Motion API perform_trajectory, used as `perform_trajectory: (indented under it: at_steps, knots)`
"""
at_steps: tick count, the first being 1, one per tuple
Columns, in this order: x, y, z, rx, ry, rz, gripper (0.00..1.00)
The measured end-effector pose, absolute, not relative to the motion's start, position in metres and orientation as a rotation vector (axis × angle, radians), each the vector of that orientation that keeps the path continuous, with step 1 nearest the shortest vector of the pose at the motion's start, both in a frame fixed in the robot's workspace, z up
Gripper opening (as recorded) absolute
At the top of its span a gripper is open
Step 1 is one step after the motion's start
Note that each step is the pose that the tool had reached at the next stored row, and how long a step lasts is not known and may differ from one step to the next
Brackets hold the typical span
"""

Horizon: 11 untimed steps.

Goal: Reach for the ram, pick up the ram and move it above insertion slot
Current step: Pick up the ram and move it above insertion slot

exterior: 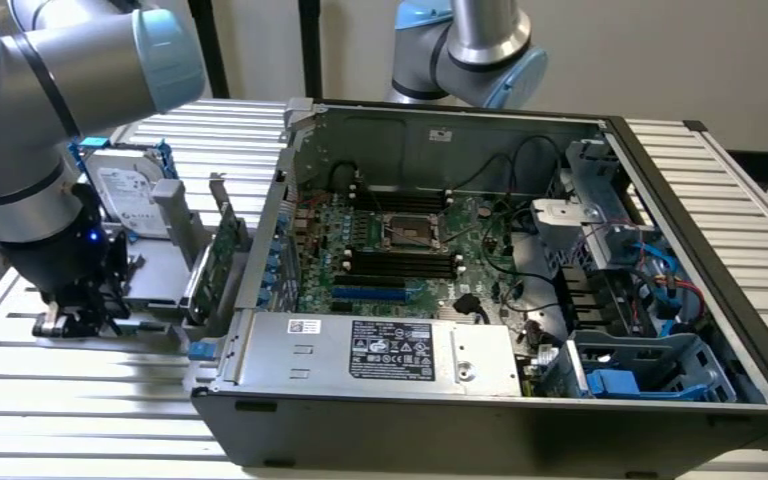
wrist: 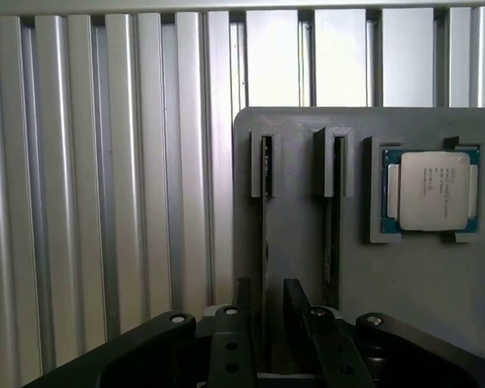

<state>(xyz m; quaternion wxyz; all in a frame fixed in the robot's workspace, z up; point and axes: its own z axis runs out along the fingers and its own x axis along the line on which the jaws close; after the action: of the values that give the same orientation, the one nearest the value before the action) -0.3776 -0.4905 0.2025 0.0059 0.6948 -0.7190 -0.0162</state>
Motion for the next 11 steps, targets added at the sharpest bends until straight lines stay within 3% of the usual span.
perform_trajectory:
  at_steps: [11]
  knots:
    - [-0.3776, -0.4931, 0.1992, 2.186, -2.255, -0.075, 0.31]
